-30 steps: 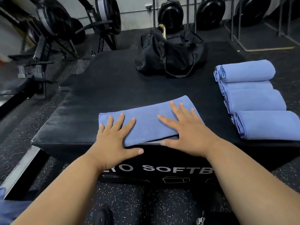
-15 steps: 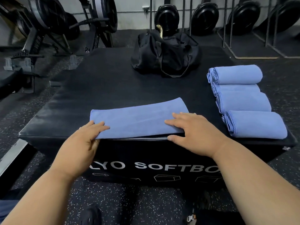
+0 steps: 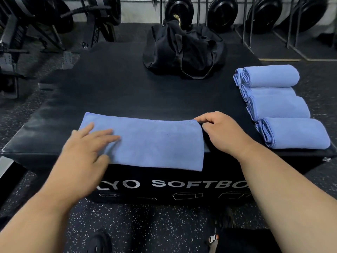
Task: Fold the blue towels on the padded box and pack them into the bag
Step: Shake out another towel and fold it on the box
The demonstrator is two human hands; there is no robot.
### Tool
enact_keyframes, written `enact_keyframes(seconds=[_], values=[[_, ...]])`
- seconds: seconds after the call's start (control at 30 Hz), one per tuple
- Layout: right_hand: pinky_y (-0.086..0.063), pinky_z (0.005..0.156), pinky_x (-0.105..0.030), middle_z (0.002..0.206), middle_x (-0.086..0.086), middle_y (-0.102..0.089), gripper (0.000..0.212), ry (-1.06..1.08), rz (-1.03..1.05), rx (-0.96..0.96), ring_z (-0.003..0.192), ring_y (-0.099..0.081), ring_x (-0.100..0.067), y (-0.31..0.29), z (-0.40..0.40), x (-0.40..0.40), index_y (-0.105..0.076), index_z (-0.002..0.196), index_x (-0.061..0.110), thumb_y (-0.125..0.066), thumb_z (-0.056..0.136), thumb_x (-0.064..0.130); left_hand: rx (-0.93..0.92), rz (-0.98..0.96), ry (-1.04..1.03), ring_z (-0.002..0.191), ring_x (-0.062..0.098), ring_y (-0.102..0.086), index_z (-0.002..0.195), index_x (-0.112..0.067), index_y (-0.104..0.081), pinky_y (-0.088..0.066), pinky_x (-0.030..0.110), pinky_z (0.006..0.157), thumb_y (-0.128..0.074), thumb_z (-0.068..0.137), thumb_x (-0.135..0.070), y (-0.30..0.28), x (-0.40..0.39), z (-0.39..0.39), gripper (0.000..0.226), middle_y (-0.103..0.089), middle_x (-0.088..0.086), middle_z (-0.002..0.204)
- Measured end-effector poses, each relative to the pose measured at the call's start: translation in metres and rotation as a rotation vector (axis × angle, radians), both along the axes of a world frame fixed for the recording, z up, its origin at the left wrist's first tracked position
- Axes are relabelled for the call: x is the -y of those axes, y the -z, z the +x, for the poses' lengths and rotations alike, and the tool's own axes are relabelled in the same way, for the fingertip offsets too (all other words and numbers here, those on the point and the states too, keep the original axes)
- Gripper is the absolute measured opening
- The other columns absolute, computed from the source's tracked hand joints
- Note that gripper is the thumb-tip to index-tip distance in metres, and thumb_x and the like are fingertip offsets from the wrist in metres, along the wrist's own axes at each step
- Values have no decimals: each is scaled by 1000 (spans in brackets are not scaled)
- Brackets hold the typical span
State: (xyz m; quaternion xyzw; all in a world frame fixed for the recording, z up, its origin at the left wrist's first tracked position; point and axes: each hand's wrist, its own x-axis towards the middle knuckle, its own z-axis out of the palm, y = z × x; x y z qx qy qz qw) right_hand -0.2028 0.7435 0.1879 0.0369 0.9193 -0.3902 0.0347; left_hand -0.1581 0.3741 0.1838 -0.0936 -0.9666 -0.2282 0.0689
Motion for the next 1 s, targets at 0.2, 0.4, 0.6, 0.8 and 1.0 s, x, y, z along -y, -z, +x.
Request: enact_keyframes(seconds=[0.2,0.4,0.6,0.8,1.0], values=[[-49,76,-20,96,19,-72,10,-62,-106,38,82,-64,1,-5,-6,-4,-77,100,40,-68,97,35,42,56,176,155,2,-22,148,-40,-57,-8,23,128,-43,89,-55,9,-62,3,62,-46,-20,158],[-42,63,-24,82,9,-62,4,-83,-6,24,59,-49,-2,-3,-14,-6,-75,92,36,-74,95,38,42,-79,201,162,13,-6,162,-48,-31,5,36,129,-32,98,-73,27,-81,1,69,-22,-15,173],[-40,60,-19,78,10,-65,5,-144,14,50,59,-51,0,-5,-21,-17,-75,92,32,-76,95,36,-22,-104,246,163,22,-8,157,-46,-42,-6,55,131,-49,90,-77,28,-96,5,75,-26,-10,172],[-38,54,-13,67,15,-61,8,-122,37,35,58,-50,0,-2,-24,-20,-75,87,28,-76,93,31,-121,-117,365,156,29,-31,141,-40,-62,-25,57,126,-94,69,-36,35,-123,7,79,-42,-4,164],[-41,62,-25,79,12,-63,13,-71,41,36,64,-51,-4,-4,-26,-20,-69,89,28,-64,100,33,-317,55,404,135,25,-59,120,-28,-78,-43,46,115,-63,89,-25,44,-122,1,35,-66,-6,140]])
